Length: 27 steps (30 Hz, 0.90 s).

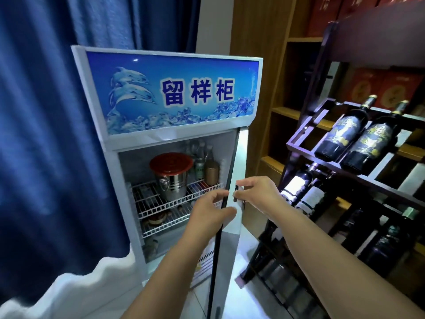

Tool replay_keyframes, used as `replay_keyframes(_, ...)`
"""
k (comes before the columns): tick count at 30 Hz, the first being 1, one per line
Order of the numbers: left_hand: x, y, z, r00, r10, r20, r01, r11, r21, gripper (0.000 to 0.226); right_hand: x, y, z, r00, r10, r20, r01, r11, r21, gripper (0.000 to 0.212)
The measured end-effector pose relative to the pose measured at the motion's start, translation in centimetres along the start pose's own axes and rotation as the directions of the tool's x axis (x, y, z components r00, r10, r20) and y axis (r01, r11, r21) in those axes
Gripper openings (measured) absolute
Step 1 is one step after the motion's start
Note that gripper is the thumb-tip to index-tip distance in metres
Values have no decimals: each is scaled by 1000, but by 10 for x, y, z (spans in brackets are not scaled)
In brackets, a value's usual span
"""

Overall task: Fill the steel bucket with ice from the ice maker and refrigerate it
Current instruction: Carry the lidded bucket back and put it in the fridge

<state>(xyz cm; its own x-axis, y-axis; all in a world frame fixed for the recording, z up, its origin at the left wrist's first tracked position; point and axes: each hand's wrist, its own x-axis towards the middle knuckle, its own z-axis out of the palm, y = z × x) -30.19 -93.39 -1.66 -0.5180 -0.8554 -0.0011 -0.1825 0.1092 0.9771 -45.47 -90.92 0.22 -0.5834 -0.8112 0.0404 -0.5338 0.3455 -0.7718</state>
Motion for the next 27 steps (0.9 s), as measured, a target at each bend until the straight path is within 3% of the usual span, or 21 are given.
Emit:
replay_keyframes(6,2,-18,-73,997,-3,-72,3,1000,-7,29,14,-34,59,997,-60,53,58,997,54,40)
replay_keyframes(12,10,-31,-135,979,-2,-204,21,996,90,40,26,-72,116,995,-95,38,92,994,63,51)
replay_keyframes(20,33,-53,-201,888,16,-460,21,997,74,34,42,-112,173,982,-145,124,136,988,80,68)
replay_keyframes(27,78,-71,-242,830,46,-555,22,993,116,35,60,-135,206,987,-81,138,44,966,256,79)
